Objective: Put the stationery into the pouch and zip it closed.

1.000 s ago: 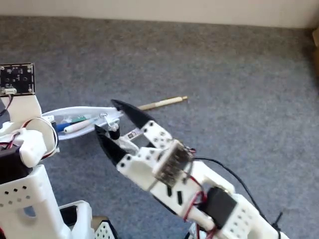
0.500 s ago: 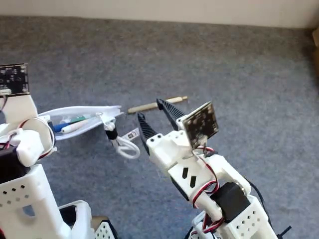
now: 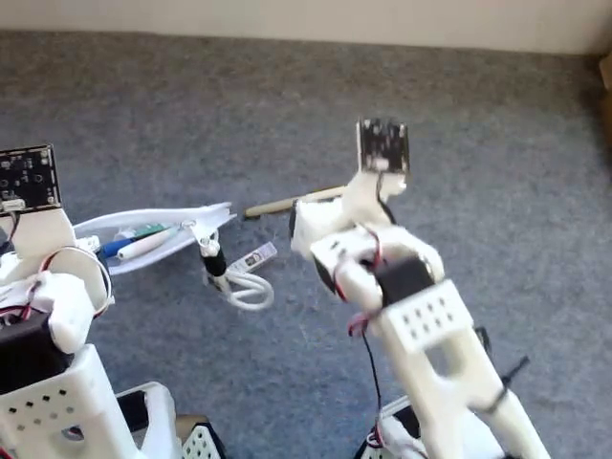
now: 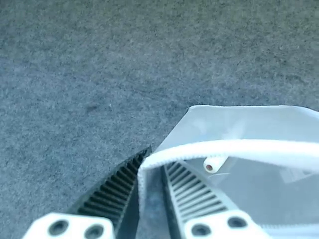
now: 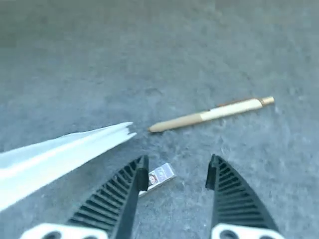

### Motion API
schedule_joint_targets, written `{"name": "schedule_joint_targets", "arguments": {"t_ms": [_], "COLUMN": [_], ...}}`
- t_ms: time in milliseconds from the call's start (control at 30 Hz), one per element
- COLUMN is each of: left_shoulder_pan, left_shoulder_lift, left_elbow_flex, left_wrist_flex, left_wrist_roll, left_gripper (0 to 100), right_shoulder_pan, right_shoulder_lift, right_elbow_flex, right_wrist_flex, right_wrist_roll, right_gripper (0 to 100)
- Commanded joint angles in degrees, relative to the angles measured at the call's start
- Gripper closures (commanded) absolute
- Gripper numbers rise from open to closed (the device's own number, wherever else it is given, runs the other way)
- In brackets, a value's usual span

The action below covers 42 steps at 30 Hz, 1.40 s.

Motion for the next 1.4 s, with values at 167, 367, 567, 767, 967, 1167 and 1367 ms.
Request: {"name": "schedule_joint_targets", "arguments": {"t_ms": [167,367,567,767,967,1167,1367], "left_shoulder_pan": [-0.7,-0.6,-0.6,-0.6,-0.6,-0.6,-0.6], "left_shoulder_lift": [-0.1,-0.1,-0.1,-0.1,-0.1,-0.1,-0.1], "left_elbow_flex": [0.2,0.2,0.3,0.4,0.5,0.5,0.5], "left_wrist_flex": [-1.6,-1.6,-1.6,-1.6,-1.6,-1.6,-1.6], "left_wrist_roll": [0.5,0.5,0.5,0.5,0.5,0.5,0.5], "left_gripper": [99,99,99,99,99,99,99], "right_shoulder_pan": [2.9,2.9,2.8,4.0,5.8,8.0,8.4], "right_shoulder_lift": [18.8,34.6,49.5,62.5,74.9,82.2,82.5], "right_elbow_flex": [-16.1,-31.5,-51.7,-68.9,-79.3,-83.6,-85.9], "right_wrist_flex": [2.4,9.6,18.5,24.6,25.0,25.1,30.4], "right_wrist_roll": [-10.5,-18.1,-23.6,-27.1,-27.2,-26.9,-26.9], "right_gripper": [81.4,81.4,81.4,81.4,81.4,81.4,81.4]}}
